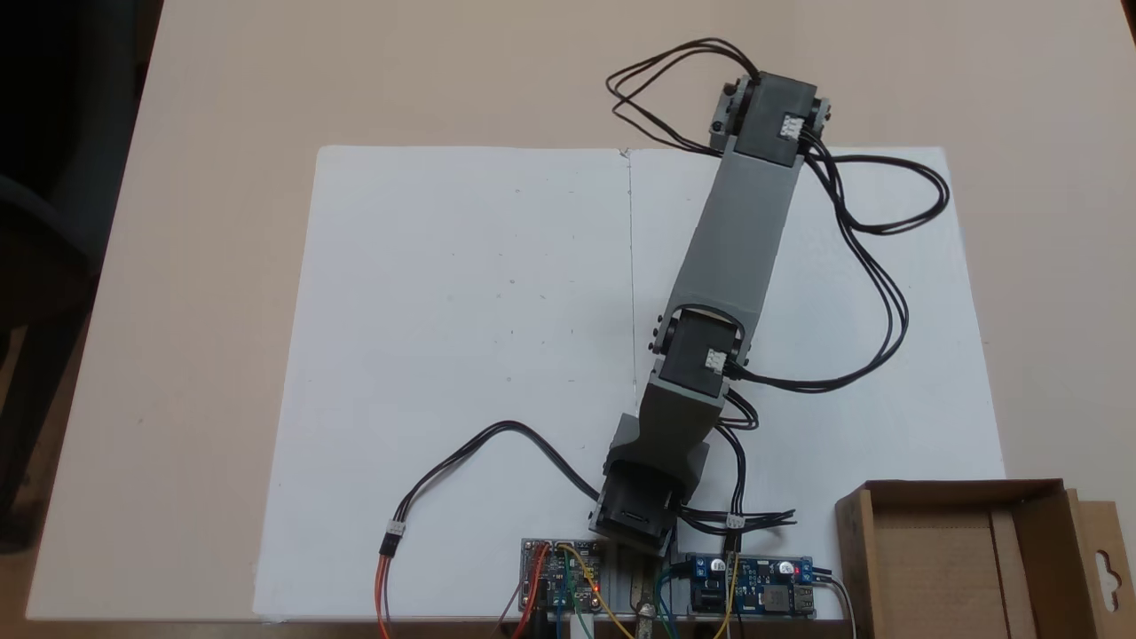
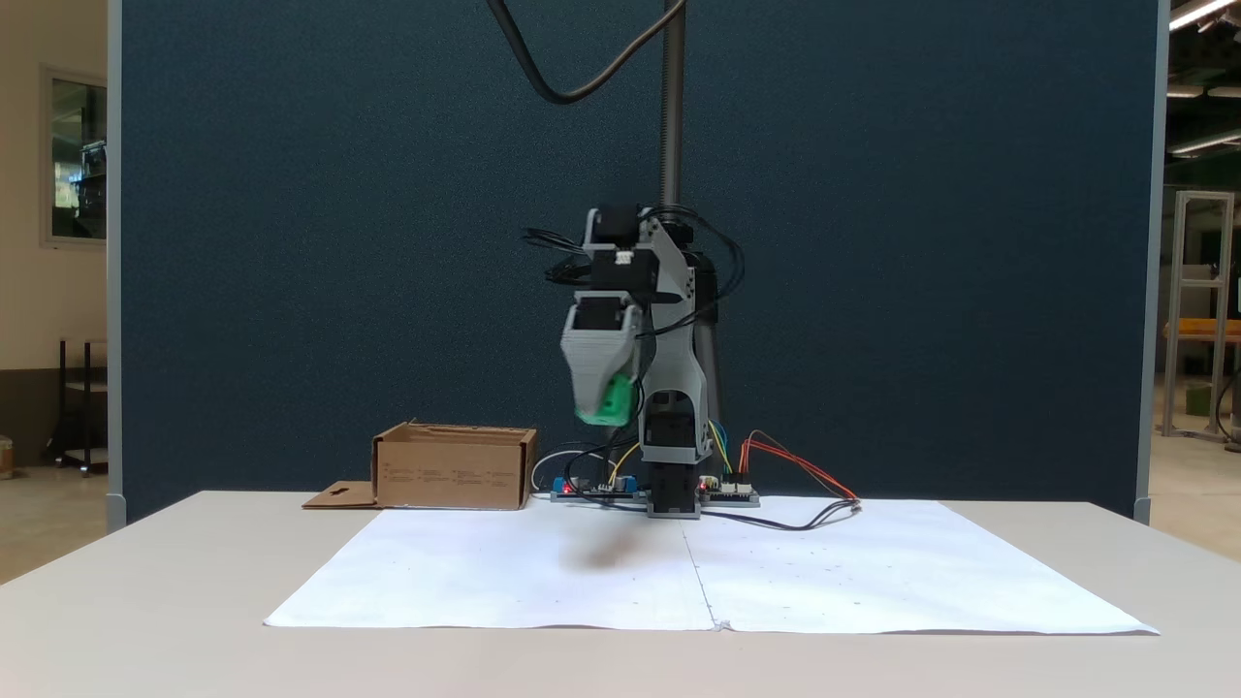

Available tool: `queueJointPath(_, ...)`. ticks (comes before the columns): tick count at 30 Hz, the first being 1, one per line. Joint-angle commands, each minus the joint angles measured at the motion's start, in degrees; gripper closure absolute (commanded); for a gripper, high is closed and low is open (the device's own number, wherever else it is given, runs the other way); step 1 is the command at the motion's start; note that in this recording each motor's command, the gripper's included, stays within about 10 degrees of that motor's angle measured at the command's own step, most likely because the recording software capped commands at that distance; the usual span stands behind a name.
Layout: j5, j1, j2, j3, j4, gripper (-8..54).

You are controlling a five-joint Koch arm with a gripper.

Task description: Grasp a green dice and put it in the bin.

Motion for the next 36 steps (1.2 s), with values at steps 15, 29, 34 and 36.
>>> queueJointPath(15, -8.17, 42.80, 7.65, -3.78, -3.43, 33.8)
queueJointPath(29, -17.67, 80.16, 8.09, -3.78, -10.81, 33.8)
queueJointPath(34, -19.42, 85.61, 3.43, -2.99, -10.55, 33.8)
queueJointPath(36, -19.69, 85.43, 2.64, 0.62, -10.55, 33.8)
